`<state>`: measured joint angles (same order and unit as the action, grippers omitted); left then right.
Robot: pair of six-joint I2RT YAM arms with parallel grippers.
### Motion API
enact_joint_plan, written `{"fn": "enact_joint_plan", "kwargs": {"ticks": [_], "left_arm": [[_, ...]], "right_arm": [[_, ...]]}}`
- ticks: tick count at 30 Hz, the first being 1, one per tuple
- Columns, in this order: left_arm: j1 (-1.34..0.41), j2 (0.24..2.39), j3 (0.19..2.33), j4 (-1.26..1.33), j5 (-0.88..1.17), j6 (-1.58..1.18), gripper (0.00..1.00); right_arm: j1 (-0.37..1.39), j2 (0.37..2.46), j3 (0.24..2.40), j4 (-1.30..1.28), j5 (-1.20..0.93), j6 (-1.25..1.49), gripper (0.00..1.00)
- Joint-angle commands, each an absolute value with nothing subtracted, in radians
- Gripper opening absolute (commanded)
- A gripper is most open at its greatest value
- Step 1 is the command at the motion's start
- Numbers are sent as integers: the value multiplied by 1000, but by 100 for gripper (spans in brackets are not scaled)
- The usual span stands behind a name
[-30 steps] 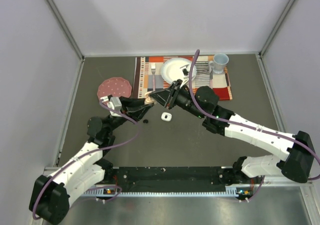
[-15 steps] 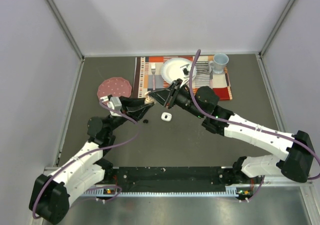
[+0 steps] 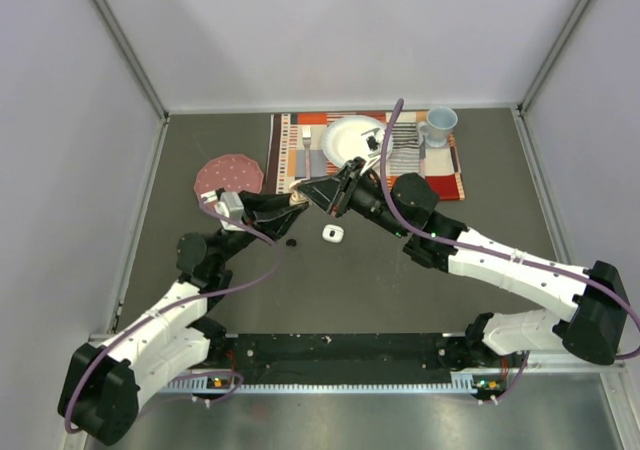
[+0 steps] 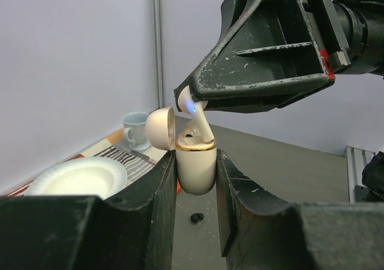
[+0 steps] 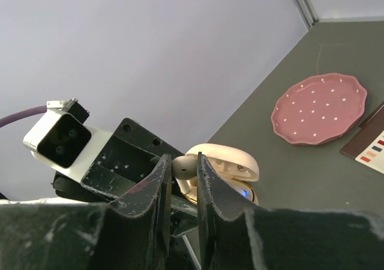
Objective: Insert the wireless bluetooth earbuds into the charging case
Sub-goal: Insert the left earbud into the left side groove of the charging case.
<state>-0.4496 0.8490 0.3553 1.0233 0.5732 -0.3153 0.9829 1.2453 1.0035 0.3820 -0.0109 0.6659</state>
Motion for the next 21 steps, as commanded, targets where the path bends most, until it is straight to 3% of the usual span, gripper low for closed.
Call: {"fn": "enact_joint_plan", "kwargs": {"ticks": [1, 21], "left_arm": [[-460, 857, 394, 1117, 543, -328, 0], [-483, 850, 376, 1177, 466, -333, 0]], "right_arm": [[1006, 1259, 1011, 428, -3, 661, 0], [1026, 1279, 994, 448, 66, 638, 0]]}}
